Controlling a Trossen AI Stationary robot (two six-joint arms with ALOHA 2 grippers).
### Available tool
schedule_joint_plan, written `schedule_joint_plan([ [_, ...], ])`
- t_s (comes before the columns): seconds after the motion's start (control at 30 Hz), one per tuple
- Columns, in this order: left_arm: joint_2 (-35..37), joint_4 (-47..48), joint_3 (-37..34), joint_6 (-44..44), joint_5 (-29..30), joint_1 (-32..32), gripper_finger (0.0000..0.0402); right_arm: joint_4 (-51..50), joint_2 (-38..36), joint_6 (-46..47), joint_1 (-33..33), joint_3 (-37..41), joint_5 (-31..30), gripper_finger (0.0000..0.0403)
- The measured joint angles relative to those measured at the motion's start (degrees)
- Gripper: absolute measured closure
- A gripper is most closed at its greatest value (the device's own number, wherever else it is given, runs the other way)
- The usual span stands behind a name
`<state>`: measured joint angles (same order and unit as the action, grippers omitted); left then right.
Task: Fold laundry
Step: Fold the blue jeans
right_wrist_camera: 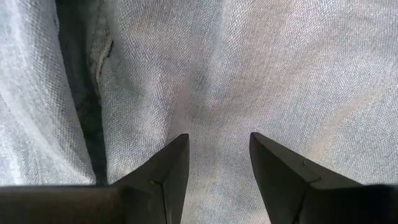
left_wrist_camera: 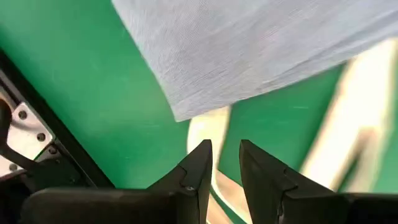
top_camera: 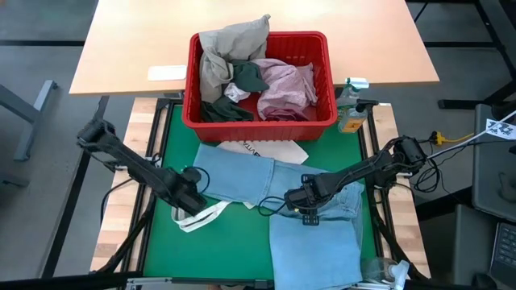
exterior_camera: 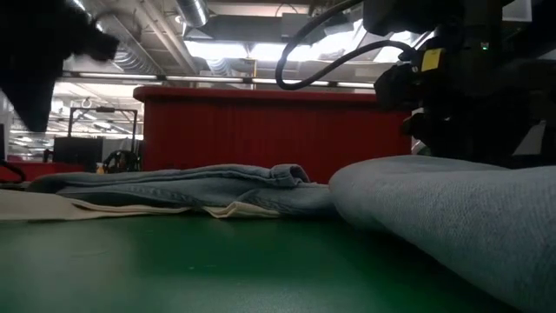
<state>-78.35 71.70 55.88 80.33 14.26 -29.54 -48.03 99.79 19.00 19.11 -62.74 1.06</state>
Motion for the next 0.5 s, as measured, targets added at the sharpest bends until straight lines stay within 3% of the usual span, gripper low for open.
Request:
schedule_joint_plan([
  [0.3,17.0,6.6,2.9,-0.1,12.5,0.0,0.0324,0.0,0.0,0.0,0.0,0.0,0.0,0.0233],
  [0.5,20.6,7.9,2.9,0.1,16.0,1.4,0.0318,0.0,0.0,0.0,0.0,0.0,0.0,0.0233],
])
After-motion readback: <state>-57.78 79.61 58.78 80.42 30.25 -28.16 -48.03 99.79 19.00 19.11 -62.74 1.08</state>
